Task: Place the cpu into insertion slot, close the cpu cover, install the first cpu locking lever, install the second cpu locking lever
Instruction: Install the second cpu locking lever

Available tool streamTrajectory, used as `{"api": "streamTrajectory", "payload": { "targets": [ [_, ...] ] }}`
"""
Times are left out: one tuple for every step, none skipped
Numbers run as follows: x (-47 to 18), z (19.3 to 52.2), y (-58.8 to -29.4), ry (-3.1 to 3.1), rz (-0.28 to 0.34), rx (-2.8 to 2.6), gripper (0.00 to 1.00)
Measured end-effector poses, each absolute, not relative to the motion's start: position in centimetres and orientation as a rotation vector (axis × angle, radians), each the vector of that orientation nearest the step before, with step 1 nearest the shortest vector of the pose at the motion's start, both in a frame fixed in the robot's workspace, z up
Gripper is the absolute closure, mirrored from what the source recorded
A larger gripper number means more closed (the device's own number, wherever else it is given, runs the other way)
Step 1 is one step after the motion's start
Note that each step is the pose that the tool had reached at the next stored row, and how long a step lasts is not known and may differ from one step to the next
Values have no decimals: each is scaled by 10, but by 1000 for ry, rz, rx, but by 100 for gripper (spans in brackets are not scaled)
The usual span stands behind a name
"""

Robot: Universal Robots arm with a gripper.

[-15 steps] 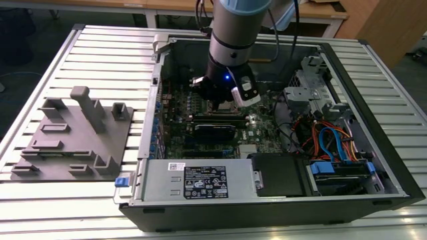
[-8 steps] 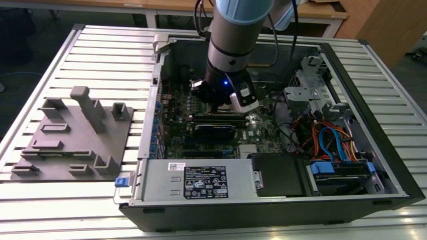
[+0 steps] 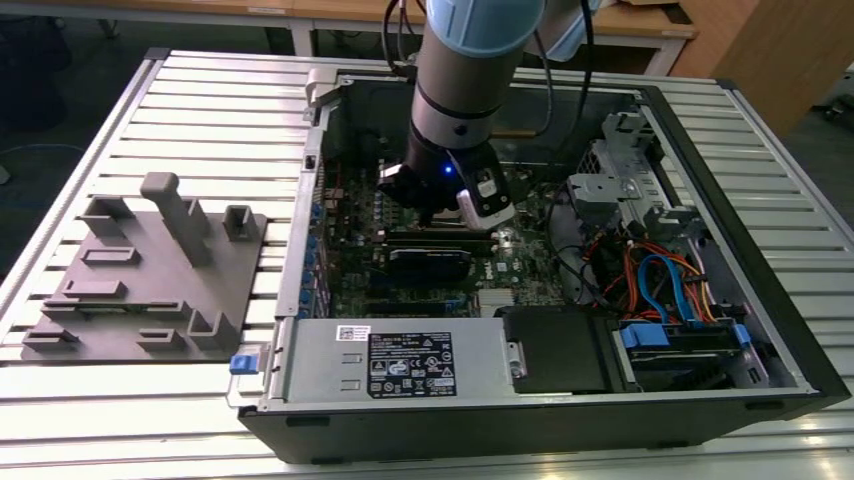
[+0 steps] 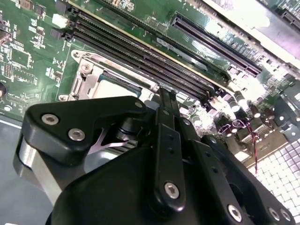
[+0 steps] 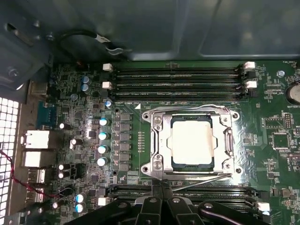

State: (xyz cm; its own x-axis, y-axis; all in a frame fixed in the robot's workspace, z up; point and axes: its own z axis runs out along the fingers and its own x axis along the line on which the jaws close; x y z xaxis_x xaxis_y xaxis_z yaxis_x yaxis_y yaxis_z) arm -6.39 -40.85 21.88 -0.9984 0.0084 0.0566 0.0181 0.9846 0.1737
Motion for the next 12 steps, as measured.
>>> {"api": "streamTrajectory", "payload": {
  "targets": [
    [-64,219,-409,-3074,-270,-19,90],
    [-64,219,-409,-3074,-270,-19,90],
    [-64,219,-409,-3074,-270,-18,90],
    [-64,219,-409,-3074,-270,-18,90],
    [-64,219,-409,-3074,-270,-17,90],
    [-64,219,-409,-3074,-270,-17,90],
    [-64,219,-409,-3074,-270,-17,90],
    [-64,219,-409,-3074,-270,-17,90],
    [-64,218,-409,-3074,-271,-17,90],
    [-64,218,-409,-3074,-271,-17,90],
    [-64,218,-409,-3074,-271,-17,90],
    [-64,218,-410,-3074,-271,-17,90]
  ]
}}
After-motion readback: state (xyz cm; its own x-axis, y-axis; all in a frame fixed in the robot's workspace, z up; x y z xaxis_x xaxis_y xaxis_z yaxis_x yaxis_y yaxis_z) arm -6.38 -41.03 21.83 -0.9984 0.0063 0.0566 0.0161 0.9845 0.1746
